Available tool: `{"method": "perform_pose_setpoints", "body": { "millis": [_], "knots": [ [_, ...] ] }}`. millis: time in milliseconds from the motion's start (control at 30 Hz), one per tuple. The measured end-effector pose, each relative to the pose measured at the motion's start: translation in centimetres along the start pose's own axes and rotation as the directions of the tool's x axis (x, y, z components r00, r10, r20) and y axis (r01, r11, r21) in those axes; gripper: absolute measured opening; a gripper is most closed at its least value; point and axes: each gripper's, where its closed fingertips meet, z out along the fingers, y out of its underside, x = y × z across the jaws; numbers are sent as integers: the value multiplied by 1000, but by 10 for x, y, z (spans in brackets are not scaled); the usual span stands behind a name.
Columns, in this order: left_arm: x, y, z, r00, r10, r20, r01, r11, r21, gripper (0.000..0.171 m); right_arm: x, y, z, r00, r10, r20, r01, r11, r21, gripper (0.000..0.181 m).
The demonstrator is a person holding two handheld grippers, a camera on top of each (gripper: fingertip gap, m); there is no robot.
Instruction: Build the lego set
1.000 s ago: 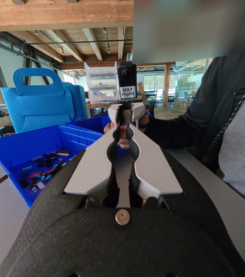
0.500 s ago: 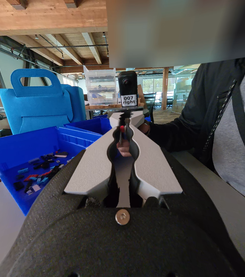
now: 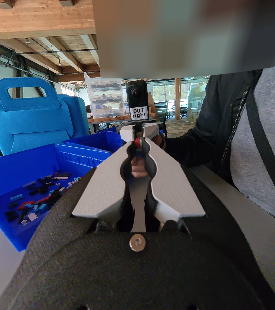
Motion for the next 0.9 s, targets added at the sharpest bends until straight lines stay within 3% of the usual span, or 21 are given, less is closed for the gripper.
{"method": "perform_pose_setpoints", "body": {
  "millis": [267, 567, 733, 900],
  "knots": [
    [-2, 4, 1, 1000, -8, 10, 8, 1000, -28, 8, 2, 2, -2, 998, -57, -16, 57, 998, -19, 10],
    [0, 10, 2, 999, -35, -16, 34, 997, -69, 8, 0, 8, -5, 972, -233, -32, 231, 971, -61, 10],
    [0, 10, 3, 1000, -2, -1, 2, 997, -71, 7, 0, 6, -6, 981, -191, -28, 190, 981, -27, 12],
    [0, 12, 3, 999, 37, 5, -36, 995, -96, 7, 0, 4, -9, 994, -109, 2, 109, 994, -4, 26]
  ]
}}
